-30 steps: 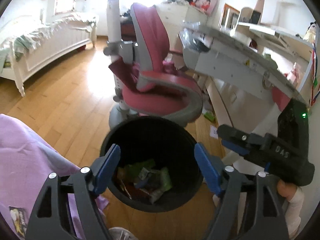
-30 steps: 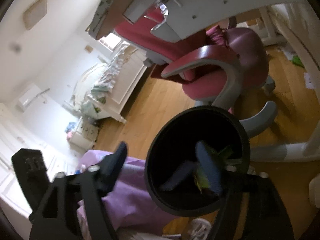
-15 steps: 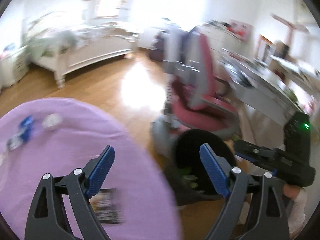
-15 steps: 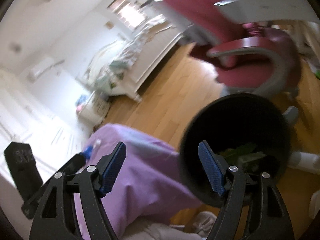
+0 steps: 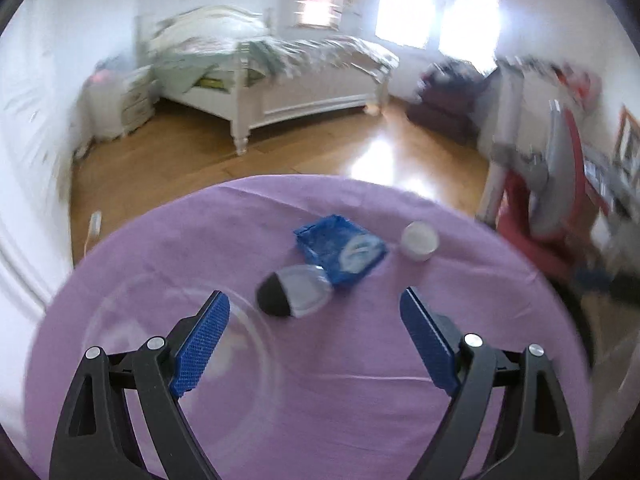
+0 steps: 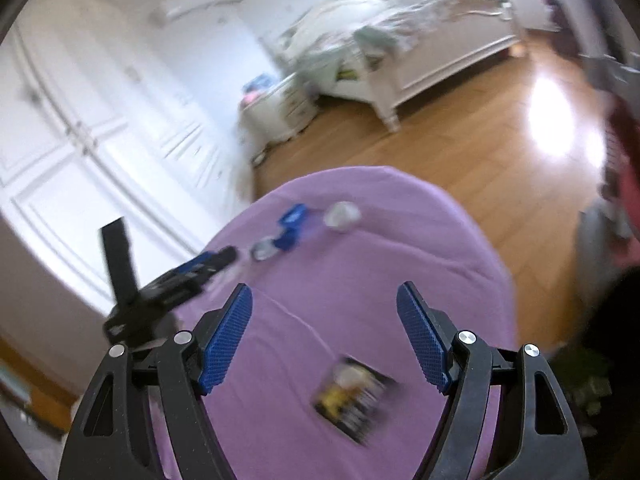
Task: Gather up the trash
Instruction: 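Grasp the clear cup lid with the left tool while the right tool grasps the blue packet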
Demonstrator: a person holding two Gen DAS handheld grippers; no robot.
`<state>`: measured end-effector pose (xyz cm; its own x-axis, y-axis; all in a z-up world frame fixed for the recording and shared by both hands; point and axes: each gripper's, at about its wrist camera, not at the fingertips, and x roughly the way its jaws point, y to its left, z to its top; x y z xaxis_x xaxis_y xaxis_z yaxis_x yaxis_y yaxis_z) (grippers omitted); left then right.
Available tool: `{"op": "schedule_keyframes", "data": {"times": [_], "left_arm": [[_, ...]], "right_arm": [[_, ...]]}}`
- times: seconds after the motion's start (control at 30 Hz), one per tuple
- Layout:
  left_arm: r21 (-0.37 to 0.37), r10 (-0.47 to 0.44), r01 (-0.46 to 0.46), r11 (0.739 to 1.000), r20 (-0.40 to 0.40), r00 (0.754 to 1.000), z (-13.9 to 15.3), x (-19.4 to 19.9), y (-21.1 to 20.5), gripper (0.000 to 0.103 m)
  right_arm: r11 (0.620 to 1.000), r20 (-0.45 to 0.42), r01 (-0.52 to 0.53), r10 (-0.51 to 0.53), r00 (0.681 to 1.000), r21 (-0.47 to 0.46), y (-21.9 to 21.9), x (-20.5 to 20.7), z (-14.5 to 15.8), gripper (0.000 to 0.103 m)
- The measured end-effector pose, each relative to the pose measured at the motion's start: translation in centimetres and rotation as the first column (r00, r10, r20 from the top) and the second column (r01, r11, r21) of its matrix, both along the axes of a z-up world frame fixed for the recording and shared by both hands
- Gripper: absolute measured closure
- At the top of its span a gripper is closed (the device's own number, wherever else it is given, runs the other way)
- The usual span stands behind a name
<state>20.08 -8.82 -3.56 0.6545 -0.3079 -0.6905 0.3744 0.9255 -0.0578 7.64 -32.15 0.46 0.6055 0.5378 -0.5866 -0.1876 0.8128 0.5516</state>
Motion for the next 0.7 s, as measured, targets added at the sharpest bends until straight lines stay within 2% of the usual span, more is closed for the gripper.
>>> {"op": "schedule_keyframes", "data": {"times": [0.1,0.2,0.3,0.37,0.4,0.43,0.47,0.5,0.63,0.7], "left_arm": [[0.084,-0.083,0.084,0.993,-0.021,0.996,-1.1,2.1,-0.5,0.017],[0.17,-0.151,0.156,0.973,-0.041,0.988,-2.2,3.4,-1.3,0.017],[0.236,-0.169,0.179,0.955,-0.062,0.984,-3.5,4.0,-1.6,0.017],[0.211,-0.171,0.182,0.96,-0.07,0.983,-3.7,4.0,-1.2,0.02],[0.172,-0.176,0.19,0.967,-0.096,0.98,-3.7,4.2,-0.7,0.03],[0.134,-0.17,0.184,0.974,-0.111,0.979,-3.7,4.4,-0.3,0.036],[0.131,-0.149,0.162,0.978,-0.105,0.983,-3.6,4.4,0.0,0.047],[0.133,-0.13,0.143,0.981,-0.099,0.986,-3.6,4.4,0.4,0.053],[0.119,-0.132,0.144,0.982,-0.102,0.986,-3.5,3.7,0.8,0.053],[0.127,-0.137,0.149,0.981,-0.1,0.986,-3.5,2.9,0.7,0.053]], "right_arm": [[0.997,-0.025,-0.07,0.07,0.997,0.017,3.7,3.8,0.1,0.031],[0.995,-0.048,-0.095,0.096,0.994,0.017,6.5,7.2,0.3,0.032],[0.994,-0.078,-0.104,0.105,0.991,0.008,8.8,10.8,-0.1,0.033],[0.993,-0.098,-0.112,0.109,0.989,-0.024,10.5,12.8,-0.6,0.033],[0.992,-0.102,-0.115,0.109,0.989,-0.047,11.4,13.9,-0.7,0.033],[0.991,-0.107,-0.115,0.107,0.988,-0.067,12.0,14.7,-1.0,0.033],[0.989,-0.118,-0.117,0.106,0.987,-0.095,12.9,15.9,-1.4,0.033],[0.986,-0.13,-0.118,0.103,0.986,-0.115,13.5,16.8,-1.8,0.033],[0.969,-0.197,-0.138,0.097,0.976,-0.205,15.4,19.3,-3.7,0.041],[0.957,-0.244,-0.163,0.104,0.964,-0.239,16.2,20.0,-4.9,0.05]]}}
